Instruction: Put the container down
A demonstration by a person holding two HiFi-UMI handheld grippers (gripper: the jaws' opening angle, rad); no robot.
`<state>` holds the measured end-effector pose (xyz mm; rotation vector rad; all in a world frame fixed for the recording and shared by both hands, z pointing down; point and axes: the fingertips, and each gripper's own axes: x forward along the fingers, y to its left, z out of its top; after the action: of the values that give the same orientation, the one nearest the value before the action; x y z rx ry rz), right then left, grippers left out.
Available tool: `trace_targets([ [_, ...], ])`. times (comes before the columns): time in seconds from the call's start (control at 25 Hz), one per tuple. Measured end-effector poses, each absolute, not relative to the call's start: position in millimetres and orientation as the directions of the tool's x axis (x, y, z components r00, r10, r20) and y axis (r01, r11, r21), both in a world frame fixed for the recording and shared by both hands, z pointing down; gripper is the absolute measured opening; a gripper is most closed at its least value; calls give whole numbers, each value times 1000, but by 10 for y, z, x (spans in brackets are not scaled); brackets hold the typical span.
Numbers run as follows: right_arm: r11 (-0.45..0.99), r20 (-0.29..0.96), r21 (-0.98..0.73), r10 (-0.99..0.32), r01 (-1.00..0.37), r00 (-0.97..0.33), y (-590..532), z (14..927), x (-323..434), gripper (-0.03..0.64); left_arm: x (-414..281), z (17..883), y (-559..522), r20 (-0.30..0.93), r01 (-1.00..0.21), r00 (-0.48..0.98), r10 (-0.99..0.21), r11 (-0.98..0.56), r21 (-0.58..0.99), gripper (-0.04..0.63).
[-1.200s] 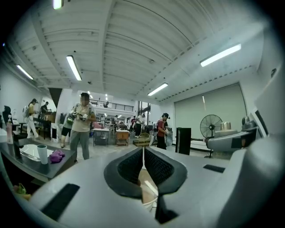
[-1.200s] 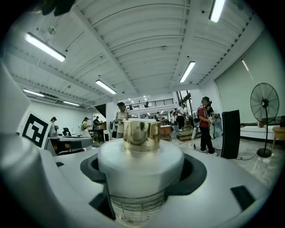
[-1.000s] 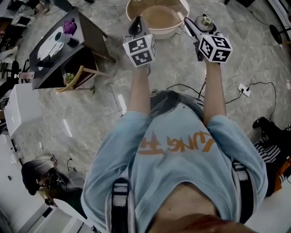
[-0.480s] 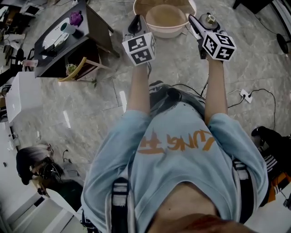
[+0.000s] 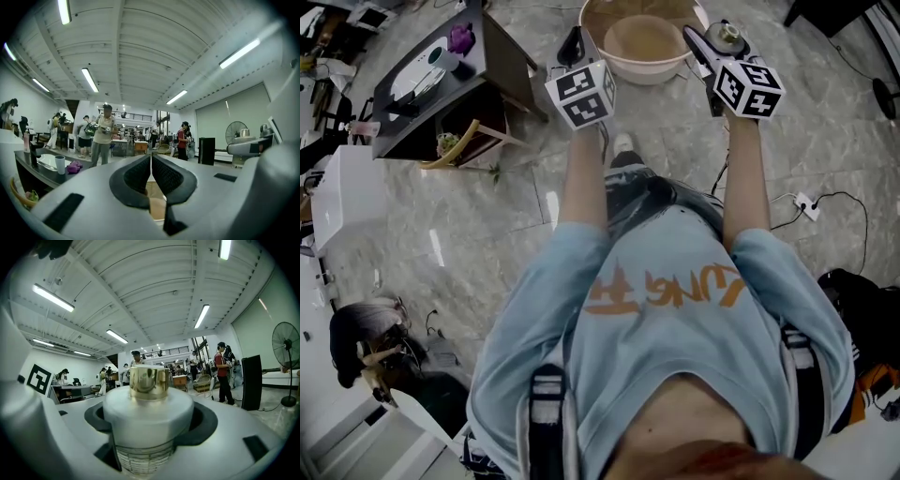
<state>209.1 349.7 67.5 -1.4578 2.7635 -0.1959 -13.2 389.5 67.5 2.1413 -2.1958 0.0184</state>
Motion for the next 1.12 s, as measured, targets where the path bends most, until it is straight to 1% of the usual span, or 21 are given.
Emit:
trace_targets([
  [0.24,531,26,-101,-844,-842,-535,3140,578,2198,360,-128,625,3480,37,-999,2,-999,0,51,37],
  [0.48,517,36,-91,-853,-851,-521,2510,737,2139,360,-144,828,2753,49,-997,43,-998,-40,61,37],
  [0.8,528,74,-114,-841,-842,-537,1365,963,1740,360,-363,1083,1506,117,-995,88,-989,-80,67,37],
  [1.12,513,130,-136,-839,-848,-529,260,1372,1227,360,-823,1470,344,197,-994,104,-975,-98,38,37],
])
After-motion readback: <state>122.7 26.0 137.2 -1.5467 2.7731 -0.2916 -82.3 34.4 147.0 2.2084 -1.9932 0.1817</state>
